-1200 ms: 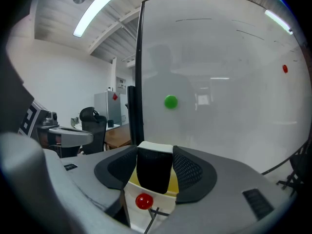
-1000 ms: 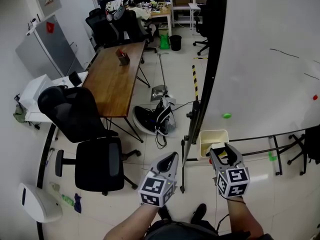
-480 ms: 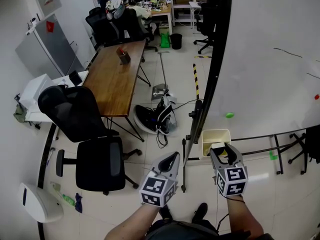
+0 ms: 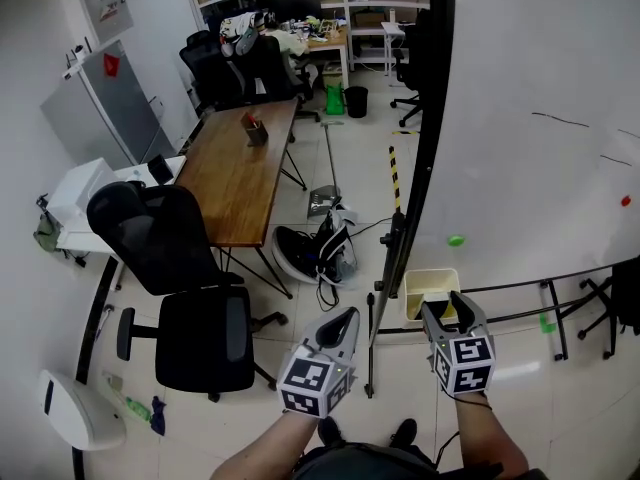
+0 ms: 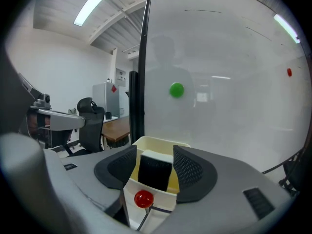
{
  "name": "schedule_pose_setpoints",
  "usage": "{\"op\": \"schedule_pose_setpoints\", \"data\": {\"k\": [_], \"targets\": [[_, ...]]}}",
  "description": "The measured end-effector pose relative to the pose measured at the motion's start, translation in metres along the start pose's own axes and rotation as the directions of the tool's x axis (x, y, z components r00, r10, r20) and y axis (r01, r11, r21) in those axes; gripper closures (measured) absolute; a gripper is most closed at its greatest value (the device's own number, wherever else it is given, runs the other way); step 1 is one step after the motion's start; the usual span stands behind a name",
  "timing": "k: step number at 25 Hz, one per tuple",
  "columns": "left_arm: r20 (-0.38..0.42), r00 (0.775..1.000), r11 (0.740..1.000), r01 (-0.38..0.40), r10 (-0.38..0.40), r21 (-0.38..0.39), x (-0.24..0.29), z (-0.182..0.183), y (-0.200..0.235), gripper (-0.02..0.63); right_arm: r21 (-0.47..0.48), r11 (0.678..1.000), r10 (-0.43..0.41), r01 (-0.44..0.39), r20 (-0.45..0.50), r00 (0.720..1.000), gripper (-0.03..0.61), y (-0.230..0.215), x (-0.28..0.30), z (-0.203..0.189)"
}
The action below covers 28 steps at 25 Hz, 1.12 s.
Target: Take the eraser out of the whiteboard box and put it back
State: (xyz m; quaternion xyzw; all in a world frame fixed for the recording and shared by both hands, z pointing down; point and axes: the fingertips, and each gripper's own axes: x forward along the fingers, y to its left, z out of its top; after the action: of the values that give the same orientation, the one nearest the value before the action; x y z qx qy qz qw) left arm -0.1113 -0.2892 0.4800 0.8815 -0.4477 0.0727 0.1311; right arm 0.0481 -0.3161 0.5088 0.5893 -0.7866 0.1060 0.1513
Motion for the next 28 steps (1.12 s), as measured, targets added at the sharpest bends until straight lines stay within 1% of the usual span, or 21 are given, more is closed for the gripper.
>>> {"op": "schedule_pose_setpoints", "data": {"k": [5,9,12,14,15,16,17,18,19,23,28], "targets": [[0.056,0.998,1.0,-0.024,0.023,0.009,-0.018,0.03,-0.001,0.586,0.023,1.0,0.019,-0.021,0.082,0.996,0.325,0.0,-0.033,0.042],[0.136,0.991,0.999,-0.018,0.014,0.027,-0.04,0.069,-0.008,0.586,0.062,0.995,0.062,-0.074,0.173,0.983,0.33,0.001,-0.071,0.083],[0.178,0.984,0.999,-0.006,-0.001,0.035,-0.052,0.09,-0.019,0.586,0.046,0.993,0.093,-0.107,0.24,0.966,0.378,0.004,-0.097,0.112],[0.195,0.981,0.999,0.0,-0.007,0.034,-0.057,0.1,-0.026,0.586,0.034,0.992,0.111,-0.125,0.275,0.955,0.422,0.007,-0.111,0.127],[0.205,0.979,0.999,0.003,-0.009,0.031,-0.059,0.104,-0.029,0.586,0.029,0.991,0.116,-0.129,0.288,0.951,0.433,0.009,-0.116,0.133],[0.214,0.977,1.0,0.007,-0.014,0.029,-0.06,0.107,-0.032,0.586,0.025,0.991,0.117,-0.13,0.297,0.948,0.433,0.01,-0.121,0.137],[0.222,0.975,0.999,0.012,-0.018,0.03,-0.061,0.11,-0.036,0.586,0.022,0.991,0.117,-0.13,0.303,0.946,0.467,0.011,-0.125,0.14],[0.228,0.973,0.999,0.015,-0.022,0.032,-0.061,0.112,-0.039,0.586,0.019,0.991,0.117,-0.13,0.308,0.944,0.53,0.011,-0.128,0.142],[0.23,0.973,0.999,0.018,-0.025,0.034,-0.062,0.112,-0.042,0.586,0.016,0.991,0.119,-0.13,0.312,0.943,0.565,0.012,-0.131,0.143],[0.229,0.973,0.999,0.03,-0.035,0.026,-0.065,0.114,-0.052,0.586,0.01,0.991,0.126,-0.136,0.325,0.937,0.565,0.01,-0.139,0.147],[0.244,0.969,0.999,0.024,-0.035,0.045,-0.068,0.119,-0.058,0.586,0.006,0.991,0.125,-0.135,0.337,0.933,0.565,0.009,-0.147,0.151]]}}
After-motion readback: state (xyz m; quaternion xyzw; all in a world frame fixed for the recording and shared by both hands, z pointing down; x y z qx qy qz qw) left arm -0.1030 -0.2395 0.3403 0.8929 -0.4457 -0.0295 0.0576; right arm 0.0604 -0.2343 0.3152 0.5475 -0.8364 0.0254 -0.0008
